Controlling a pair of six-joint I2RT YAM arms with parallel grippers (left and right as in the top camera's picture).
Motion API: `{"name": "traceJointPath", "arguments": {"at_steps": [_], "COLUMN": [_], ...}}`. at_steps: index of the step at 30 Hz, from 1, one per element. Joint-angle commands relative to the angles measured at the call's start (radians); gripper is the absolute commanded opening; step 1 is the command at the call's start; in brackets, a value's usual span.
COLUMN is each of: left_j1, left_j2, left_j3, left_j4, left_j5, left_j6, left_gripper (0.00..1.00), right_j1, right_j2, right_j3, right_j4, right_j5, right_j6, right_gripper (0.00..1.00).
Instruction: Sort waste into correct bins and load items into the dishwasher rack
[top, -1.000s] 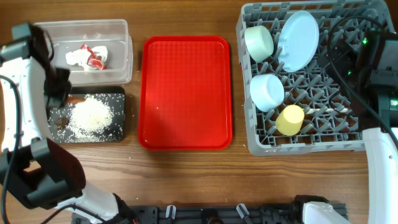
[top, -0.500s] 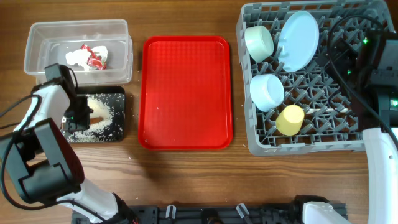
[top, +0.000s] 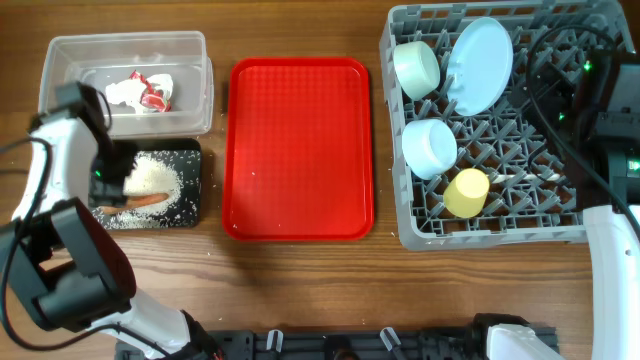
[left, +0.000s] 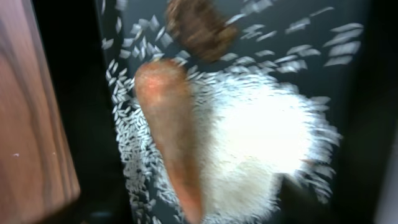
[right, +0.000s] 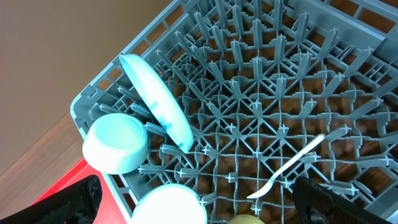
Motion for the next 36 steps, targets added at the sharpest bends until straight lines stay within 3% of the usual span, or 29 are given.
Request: {"name": "traceJointPath", "arguments": {"at_steps": [1, 9, 17, 20, 26, 32, 36], "left_j1": [-0.002, 0.000, 0.000, 0.000, 0.000, 0.000, 0.000], "left_j2": [-0.066, -0.193, -0.447, -0.475, -0.475, -0.475, -0.475], "left_j3": [0.183, 0.269, 0.310, 0.310, 0.310, 0.310, 0.310], "left_j4": [-0.121, -0.198, -0.132, -0.132, -0.132, -0.132, -0.132], "left_j5": [-0.014, 0.002, -0.002, -0.002, -0.002, -0.002, -0.002], "left_j6": [0.107, 0.128, 0.143, 0.143, 0.143, 0.143, 0.143], "left_gripper": [1.00, 0.99, 1.00, 1.00, 1.00, 1.00, 1.00], "right_j1": [0.002, 0.002, 0.002, 0.002, 0.002, 0.002, 0.002], "right_j2": [0.008, 0.006, -0.101, -0.158, -0.179, -0.123, -0.152], "right_j3": [0.008, 0.008, 0.043, 0.043, 0.042, 0.039, -0.047], "right_j4": [0.000, -0.002, 0.021, 0.017, 0.011, -0.009, 0.122], "right_j5": [-0.008, -0.008, -0.008, -0.049, -0.105, -0.083, -0.076], "right_j6": [-0.018, -0.021, -0.129, -0.090, 0.143, 0.119, -0.055], "right_gripper": [1.00, 1.00, 1.00, 0.99, 1.00, 1.00, 1.00]}}
